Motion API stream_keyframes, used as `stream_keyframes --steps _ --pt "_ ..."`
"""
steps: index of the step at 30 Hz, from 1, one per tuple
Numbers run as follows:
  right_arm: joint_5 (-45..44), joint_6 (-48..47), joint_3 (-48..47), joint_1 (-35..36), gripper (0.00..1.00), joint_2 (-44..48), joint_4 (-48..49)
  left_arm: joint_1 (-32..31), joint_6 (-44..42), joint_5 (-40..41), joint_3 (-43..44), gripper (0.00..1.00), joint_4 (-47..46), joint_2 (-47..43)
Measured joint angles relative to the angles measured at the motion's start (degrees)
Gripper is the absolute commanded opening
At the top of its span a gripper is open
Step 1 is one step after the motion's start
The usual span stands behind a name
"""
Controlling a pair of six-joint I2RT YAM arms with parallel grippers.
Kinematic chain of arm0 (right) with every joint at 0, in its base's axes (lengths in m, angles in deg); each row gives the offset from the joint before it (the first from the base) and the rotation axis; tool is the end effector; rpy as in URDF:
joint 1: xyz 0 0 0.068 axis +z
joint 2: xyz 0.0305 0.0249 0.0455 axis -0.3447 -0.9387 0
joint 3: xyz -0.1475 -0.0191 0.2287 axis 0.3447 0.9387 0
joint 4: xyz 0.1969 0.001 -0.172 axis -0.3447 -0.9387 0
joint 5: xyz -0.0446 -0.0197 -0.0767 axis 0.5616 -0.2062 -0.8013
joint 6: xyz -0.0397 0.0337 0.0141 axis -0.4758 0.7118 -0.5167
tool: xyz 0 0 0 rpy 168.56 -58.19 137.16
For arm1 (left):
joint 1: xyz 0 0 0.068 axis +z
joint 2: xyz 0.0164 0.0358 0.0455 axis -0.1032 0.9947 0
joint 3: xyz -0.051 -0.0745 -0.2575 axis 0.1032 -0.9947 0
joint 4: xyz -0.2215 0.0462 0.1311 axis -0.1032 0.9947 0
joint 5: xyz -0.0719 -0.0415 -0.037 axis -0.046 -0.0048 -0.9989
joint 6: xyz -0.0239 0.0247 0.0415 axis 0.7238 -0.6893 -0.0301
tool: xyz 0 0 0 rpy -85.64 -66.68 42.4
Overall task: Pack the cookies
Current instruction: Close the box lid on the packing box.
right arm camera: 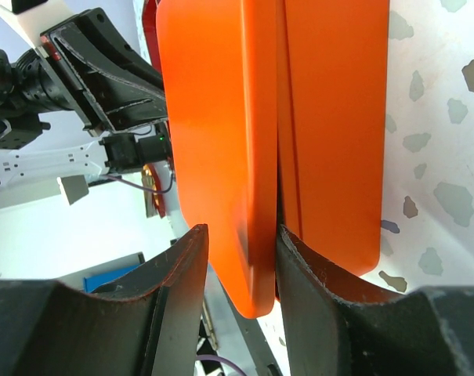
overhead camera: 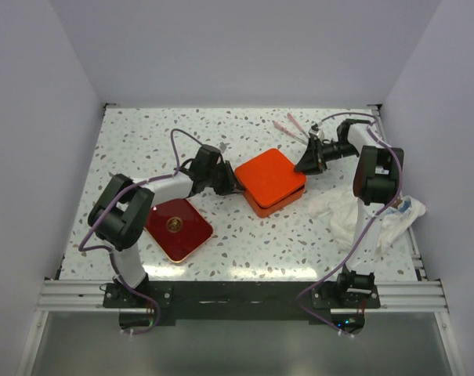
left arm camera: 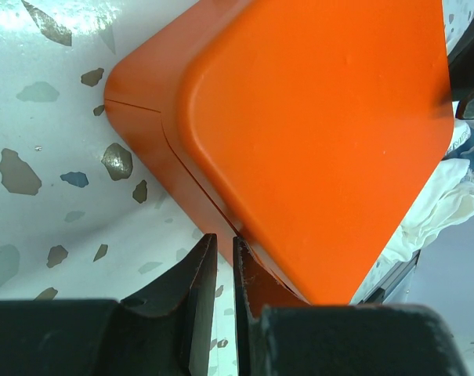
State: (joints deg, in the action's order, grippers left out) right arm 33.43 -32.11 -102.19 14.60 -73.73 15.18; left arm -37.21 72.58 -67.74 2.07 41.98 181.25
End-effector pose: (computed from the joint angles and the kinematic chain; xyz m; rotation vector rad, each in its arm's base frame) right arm 0.4328 -0.0100 0.1524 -0.1575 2.5923 1.6213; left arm 0.3183 -0.2064 0.1670 -0.2715 2.5376 -1.0239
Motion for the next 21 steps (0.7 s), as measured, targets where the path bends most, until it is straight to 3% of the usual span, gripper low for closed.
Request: stream_keyframes --steps 21 --pt "-1.8 -0.8 1.4 -0.1 0.45 1.4 0.0 0.0 0.0 0.0 0.0 0.18 0.0 0.0"
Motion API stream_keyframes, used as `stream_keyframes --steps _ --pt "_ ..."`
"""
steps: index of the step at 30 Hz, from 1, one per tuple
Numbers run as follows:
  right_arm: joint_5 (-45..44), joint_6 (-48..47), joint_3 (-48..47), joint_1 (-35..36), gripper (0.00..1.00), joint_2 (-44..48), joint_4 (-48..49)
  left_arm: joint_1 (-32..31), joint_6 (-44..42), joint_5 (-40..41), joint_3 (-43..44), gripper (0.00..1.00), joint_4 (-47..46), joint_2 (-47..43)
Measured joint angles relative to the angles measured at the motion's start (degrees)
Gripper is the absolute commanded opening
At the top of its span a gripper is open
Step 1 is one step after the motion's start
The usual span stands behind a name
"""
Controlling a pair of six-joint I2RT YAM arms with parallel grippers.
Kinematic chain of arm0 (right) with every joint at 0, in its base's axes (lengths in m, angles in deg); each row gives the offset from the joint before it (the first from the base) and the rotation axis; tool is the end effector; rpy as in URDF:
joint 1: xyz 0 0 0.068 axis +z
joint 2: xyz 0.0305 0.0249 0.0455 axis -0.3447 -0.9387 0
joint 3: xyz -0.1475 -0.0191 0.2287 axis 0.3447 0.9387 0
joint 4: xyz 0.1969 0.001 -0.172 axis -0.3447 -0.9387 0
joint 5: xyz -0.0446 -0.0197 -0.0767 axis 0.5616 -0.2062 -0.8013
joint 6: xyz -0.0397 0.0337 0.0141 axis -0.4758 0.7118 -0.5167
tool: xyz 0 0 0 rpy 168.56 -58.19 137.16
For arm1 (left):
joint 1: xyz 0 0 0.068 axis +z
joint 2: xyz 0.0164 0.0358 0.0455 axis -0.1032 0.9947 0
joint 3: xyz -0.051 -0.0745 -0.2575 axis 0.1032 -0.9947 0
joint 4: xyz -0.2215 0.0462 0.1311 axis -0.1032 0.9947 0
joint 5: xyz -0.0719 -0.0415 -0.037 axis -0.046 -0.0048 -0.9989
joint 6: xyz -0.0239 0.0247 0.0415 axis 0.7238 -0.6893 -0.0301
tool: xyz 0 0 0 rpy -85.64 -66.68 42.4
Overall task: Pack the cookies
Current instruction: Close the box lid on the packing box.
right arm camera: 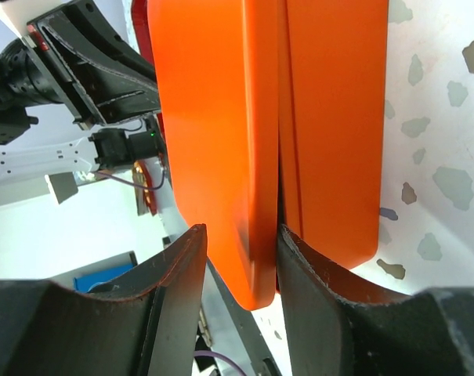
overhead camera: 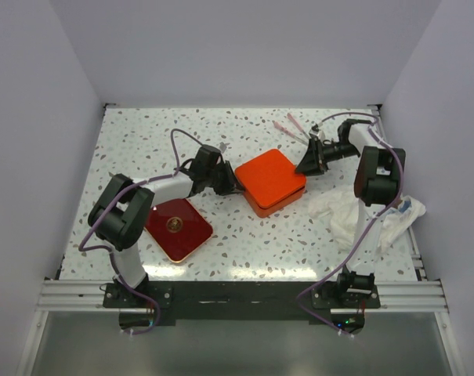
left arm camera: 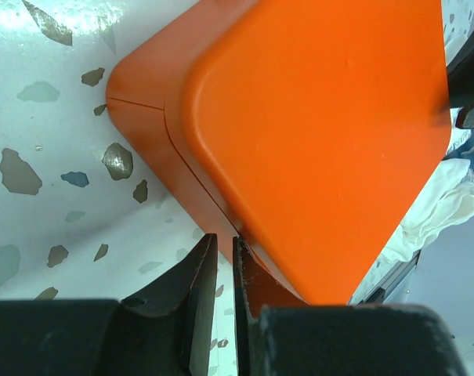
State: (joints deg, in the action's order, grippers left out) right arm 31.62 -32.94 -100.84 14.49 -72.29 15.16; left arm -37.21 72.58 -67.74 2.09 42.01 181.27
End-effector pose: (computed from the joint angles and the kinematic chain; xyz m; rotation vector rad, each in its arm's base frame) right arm 0.4280 -0.0109 0.1563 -0.1810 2.6138 1.5790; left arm 0.3183 -0.2065 0.1670 -0.2717 2.5381 -1.0236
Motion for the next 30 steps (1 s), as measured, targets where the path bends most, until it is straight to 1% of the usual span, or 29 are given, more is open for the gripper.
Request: stream_keyframes --steps 19,30 --pt "-5.4 -2.5 3.2 -2.3 0.45 2.4 0.3 0.0 0.0 0.0 0.0 0.18 -0.1 0.0" --pt "-5.7 -3.3 4.1 -2.8 0.43 3.4 0.2 0.0 0.0 0.0 0.0 0.18 -0.1 0.0"
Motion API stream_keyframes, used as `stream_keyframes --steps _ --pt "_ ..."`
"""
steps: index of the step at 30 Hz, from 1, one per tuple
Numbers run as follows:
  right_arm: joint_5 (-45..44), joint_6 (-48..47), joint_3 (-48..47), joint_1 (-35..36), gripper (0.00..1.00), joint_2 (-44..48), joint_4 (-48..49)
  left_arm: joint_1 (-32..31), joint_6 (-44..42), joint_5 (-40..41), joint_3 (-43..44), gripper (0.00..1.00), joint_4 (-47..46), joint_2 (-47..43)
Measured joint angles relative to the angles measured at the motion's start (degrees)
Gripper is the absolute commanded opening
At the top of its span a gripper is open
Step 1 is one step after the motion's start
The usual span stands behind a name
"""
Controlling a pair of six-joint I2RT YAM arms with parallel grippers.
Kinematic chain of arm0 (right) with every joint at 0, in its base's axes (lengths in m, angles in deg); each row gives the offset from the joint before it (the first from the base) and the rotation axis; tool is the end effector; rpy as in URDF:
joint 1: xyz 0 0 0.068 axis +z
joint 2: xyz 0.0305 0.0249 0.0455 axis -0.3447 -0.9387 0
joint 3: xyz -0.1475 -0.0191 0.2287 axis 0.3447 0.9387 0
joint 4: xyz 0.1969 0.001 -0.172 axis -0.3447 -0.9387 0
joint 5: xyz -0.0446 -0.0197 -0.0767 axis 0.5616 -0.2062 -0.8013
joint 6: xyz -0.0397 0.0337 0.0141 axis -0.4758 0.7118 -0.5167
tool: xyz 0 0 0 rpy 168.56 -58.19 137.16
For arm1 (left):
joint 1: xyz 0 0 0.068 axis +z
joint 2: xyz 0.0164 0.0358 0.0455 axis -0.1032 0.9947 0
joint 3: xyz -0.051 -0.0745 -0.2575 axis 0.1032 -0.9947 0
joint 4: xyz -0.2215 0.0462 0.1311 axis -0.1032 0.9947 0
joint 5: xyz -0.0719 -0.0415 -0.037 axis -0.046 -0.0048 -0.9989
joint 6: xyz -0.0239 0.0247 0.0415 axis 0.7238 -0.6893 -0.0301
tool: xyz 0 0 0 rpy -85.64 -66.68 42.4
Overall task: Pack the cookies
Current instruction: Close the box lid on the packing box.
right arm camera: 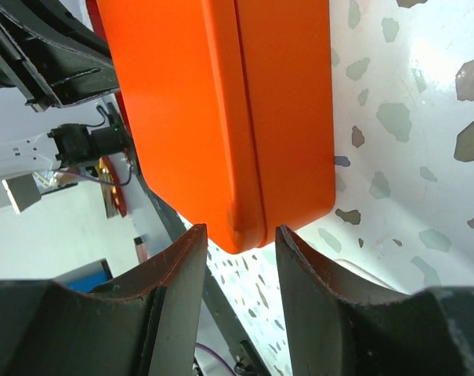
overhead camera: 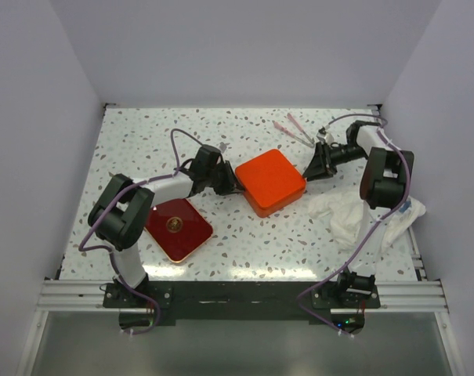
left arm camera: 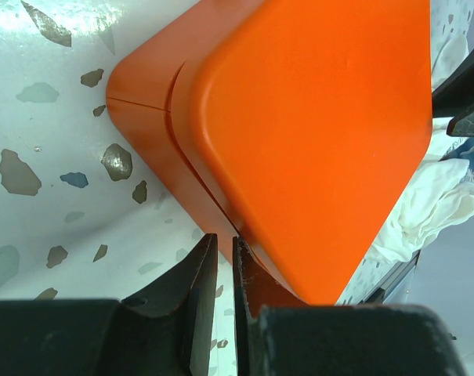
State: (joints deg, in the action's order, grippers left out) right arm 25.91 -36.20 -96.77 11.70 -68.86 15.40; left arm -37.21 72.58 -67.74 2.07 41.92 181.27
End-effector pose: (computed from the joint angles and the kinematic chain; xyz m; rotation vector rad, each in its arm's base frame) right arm 0.4129 -0.0315 0.1610 -0.2055 2.6684 1.4371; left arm 0.3184 -0.2065 0.1670 -0.2713 2.5369 -1.0243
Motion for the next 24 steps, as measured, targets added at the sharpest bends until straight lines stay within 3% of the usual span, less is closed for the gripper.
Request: stream_keyframes --steps 13,24 --pt "-0.4 0.6 -1.0 -0.3 0.40 0.5 0.8 0.0 0.0 0.1 -1.7 0.18 -0.3 -0.9" --pt "-2.9 0.5 2.7 -0.3 0.38 9.4 4.3 2.2 -3.9 2.5 -4.3 0.18 4.8 -13.1"
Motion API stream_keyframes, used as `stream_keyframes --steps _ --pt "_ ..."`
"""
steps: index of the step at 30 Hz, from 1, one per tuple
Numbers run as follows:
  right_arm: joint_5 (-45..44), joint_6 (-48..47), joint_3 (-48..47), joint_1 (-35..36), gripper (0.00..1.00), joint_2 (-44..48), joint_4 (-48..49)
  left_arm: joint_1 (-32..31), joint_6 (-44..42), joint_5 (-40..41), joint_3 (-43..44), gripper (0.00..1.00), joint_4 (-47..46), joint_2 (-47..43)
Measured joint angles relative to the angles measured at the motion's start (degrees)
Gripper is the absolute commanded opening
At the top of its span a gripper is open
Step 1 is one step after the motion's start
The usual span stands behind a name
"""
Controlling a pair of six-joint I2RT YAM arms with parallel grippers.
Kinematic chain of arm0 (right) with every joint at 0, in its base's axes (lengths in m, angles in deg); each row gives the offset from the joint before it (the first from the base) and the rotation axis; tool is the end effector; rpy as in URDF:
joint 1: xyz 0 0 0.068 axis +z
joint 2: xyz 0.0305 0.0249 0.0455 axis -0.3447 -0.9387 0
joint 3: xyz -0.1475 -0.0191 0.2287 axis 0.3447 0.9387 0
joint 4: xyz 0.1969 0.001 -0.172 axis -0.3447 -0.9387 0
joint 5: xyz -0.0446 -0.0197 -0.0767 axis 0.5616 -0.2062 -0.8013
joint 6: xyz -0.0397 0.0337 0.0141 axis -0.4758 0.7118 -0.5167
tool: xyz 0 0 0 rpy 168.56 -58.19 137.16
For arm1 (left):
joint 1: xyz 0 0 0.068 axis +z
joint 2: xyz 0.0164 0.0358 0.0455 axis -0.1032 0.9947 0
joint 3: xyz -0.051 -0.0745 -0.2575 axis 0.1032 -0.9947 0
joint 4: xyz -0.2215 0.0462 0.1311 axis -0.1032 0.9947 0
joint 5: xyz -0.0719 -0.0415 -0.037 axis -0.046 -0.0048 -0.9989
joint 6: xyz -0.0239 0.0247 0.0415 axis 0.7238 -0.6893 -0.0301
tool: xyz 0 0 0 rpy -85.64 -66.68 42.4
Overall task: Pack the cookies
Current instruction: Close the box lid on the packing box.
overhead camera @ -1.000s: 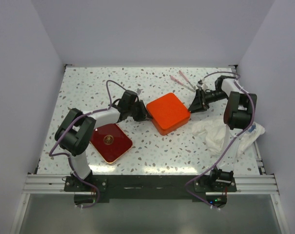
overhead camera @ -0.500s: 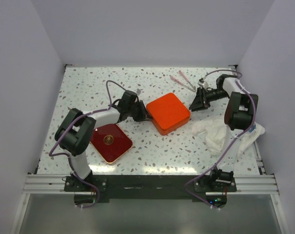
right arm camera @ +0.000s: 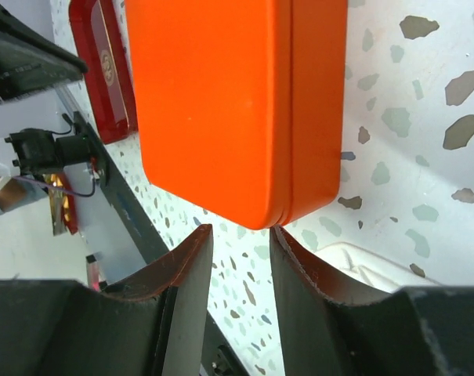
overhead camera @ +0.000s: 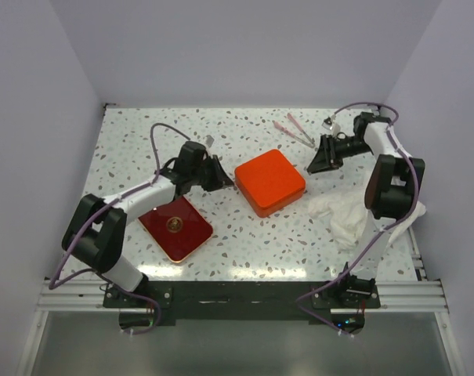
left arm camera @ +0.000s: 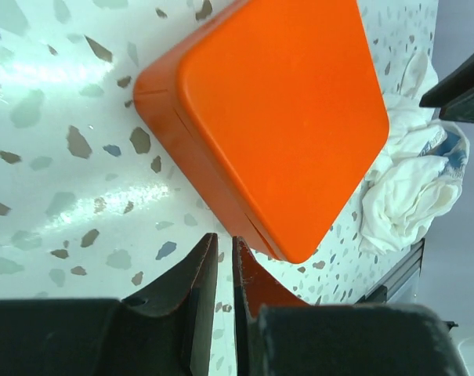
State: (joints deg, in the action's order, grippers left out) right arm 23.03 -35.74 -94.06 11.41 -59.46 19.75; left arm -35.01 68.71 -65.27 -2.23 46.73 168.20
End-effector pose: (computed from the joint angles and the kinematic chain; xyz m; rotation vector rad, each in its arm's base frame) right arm 0.4010 -0.0328 0.2112 -0.3152 2.5811 1.2512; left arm 0.2942 -0.1747 0.2148 -0.2333 2.4328 -0.9728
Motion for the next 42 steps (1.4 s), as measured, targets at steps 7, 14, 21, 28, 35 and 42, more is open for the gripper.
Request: stream_keyframes --steps 7,14,21,28,35,42 --pt "-1.1 -3.2 7.2 0.0 0.27 7.2 2.5 5.1 -3.9 0.6 5.7 0.20 3.3 2.2" --pt "-1.8 -11.7 16.7 0.0 0.13 16.1 3.6 5.8 -7.8 0.5 20.0 0.21 4.8 12.6" --pt "-2.0 -15.6 19.4 0.2 0.12 17.4 5.0 5.8 -10.1 -0.1 28.3 0.22 7.9 20.4" --pt "-3.9 -20.1 26.4 3.0 0.13 21.1 8.2 5.8 -10.7 -0.5 33.1 0.22 9.2 26.1" --pt "-3.9 -36.0 40.8 7.5 0.11 35.1 12.8 5.6 -11.1 -1.1 38.1 0.21 10.4 31.0" --pt "-10.0 -44.9 49.1 17.6 0.12 40.7 25.1 4.6 -11.1 -3.1 40.4 0.21 10.0 33.4"
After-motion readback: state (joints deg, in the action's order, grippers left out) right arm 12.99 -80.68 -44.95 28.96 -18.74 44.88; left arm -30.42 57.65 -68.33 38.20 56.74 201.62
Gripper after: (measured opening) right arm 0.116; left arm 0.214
